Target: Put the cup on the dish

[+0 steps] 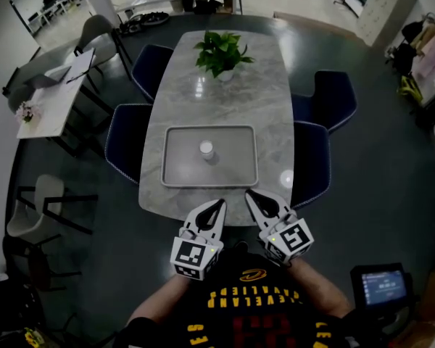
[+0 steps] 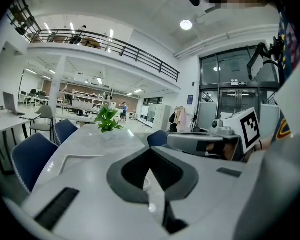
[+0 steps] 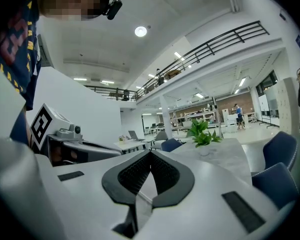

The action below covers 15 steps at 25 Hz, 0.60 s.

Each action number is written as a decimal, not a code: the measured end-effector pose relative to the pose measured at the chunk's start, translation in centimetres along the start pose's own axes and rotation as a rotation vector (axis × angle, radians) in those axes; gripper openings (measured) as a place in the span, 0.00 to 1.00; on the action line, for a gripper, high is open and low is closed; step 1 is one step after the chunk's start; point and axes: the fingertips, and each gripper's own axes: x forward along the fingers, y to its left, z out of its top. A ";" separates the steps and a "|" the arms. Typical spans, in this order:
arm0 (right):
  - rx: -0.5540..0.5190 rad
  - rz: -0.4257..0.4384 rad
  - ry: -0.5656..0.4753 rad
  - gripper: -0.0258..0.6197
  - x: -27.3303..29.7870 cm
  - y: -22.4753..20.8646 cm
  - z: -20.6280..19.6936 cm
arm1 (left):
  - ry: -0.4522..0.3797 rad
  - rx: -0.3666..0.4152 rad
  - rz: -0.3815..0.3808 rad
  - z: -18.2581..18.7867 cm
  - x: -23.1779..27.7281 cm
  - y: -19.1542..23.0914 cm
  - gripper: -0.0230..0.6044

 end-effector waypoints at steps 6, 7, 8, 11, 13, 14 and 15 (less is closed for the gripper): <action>-0.002 0.020 -0.024 0.05 -1.0 0.8 -0.3 | 0.012 0.008 0.023 -0.8 -1.0 -0.7 0.04; 0.000 0.022 -0.021 0.05 -1.1 1.0 -0.3 | 0.014 0.009 0.027 -0.9 -1.1 -0.7 0.04; -0.002 0.022 -0.019 0.05 -1.2 1.1 -0.3 | 0.016 0.012 0.030 -0.9 -1.2 -0.8 0.04; -0.018 0.028 -0.030 0.05 -1.4 1.3 0.1 | 0.013 0.028 0.029 -0.4 -1.2 -1.2 0.04; -0.024 0.034 -0.034 0.05 -1.5 1.6 0.3 | 0.007 0.035 0.029 -0.2 -1.3 -1.4 0.04; -0.025 0.034 -0.030 0.05 -1.6 1.7 0.3 | 0.004 0.035 0.030 -0.2 -1.3 -1.5 0.04; -0.028 0.034 -0.027 0.05 -1.6 1.7 0.2 | 0.002 0.035 0.033 -0.2 -1.4 -1.5 0.04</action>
